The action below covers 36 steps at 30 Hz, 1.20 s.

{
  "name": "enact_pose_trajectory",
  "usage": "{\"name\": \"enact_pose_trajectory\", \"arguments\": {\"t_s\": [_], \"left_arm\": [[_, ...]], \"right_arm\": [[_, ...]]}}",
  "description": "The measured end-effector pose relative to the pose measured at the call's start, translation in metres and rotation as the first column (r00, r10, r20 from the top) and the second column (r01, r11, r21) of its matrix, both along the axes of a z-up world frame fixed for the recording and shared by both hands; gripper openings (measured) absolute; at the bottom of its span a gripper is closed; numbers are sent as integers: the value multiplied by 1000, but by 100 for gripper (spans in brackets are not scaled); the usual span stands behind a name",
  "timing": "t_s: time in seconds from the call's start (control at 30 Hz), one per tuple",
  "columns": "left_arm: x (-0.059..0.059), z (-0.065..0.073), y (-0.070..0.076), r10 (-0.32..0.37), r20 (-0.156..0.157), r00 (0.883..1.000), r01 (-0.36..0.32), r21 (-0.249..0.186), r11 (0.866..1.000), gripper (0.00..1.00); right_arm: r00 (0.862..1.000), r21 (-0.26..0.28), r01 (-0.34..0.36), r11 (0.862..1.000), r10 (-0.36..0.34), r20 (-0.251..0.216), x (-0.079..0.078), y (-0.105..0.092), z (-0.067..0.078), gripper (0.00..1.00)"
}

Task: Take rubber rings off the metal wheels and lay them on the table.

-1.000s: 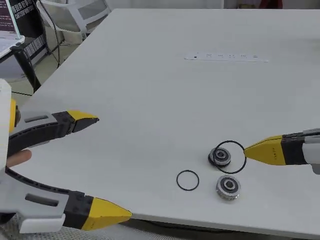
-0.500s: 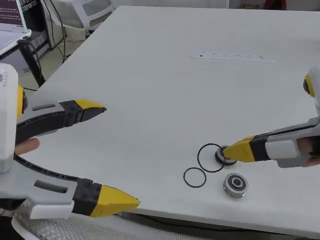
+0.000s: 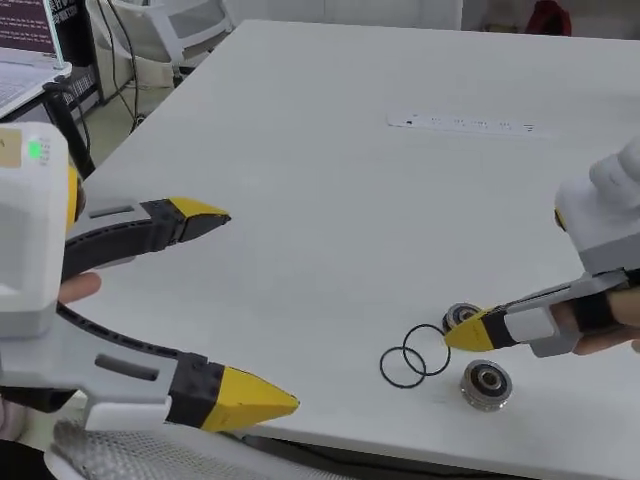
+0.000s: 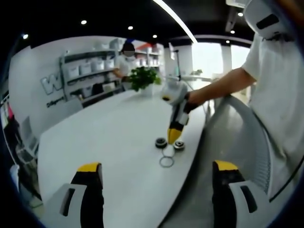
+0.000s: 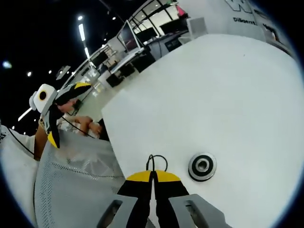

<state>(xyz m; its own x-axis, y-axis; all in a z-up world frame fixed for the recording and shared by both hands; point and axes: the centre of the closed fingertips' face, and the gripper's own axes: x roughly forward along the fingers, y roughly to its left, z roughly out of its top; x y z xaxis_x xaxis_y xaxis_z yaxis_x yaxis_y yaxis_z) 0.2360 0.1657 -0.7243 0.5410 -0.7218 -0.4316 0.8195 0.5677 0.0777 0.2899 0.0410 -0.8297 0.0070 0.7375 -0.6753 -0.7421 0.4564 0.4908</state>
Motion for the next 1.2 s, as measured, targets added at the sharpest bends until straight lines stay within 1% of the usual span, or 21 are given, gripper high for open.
{"name": "enact_pose_trajectory", "arguments": {"t_s": [0.07,0.1,0.13,0.17,0.23,0.3,0.5,0.6,0.73,0.8,0.9,1.1,1.2], "left_arm": [[0,1,3,1,4,1000,-1,-2,1000,97],[0,1,4,1,5,1000,-1,-4,1000,97],[1,1,5,2,4,1000,-2,-5,1000,97],[1,0,6,2,4,1000,-2,-3,1000,96],[2,0,8,1,6,1000,-1,3,1000,96],[3,0,9,0,6,1000,0,-1,1000,96],[8,4,11,-2,15,1000,2,1,1000,96],[9,4,11,-6,16,1000,6,2,1000,96],[10,1,11,-8,13,1000,8,10,1000,95],[10,-1,11,-8,9,1000,7,15,1000,95],[10,-1,11,-4,3,1000,3,11,1000,95],[9,-1,11,1,5,1000,-1,19,1000,94],[9,2,11,6,11,1000,-6,14,1000,94]], "right_arm": [[1000,-9,-4,1000,4,-10,-1,1,-4,0],[1000,-8,-3,1000,3,-23,-1,2,-5,0],[999,-1,1,1000,-1,-53,-3,4,-6,0],[997,-3,9,1000,-9,-73,-4,5,-8,0],[998,-12,8,1000,-8,-62,-2,6,-11,0],[998,-33,1,999,-3,-63,-2,5,-14,0],[999,-72,22,997,-25,-44,5,0,-22,0],[999,-81,24,996,-27,-43,5,-2,-24,0],[999,-91,31,995,-35,-39,5,-5,-28,0],[999,-98,32,995,-35,-31,5,-6,-29,0],[999,-107,27,994,-29,-15,6,-7,-29,0],[999,-110,33,993,-32,7,9,-8,-29,4],[999,-108,32,994,-29,29,11,-10,-24,4]]}}
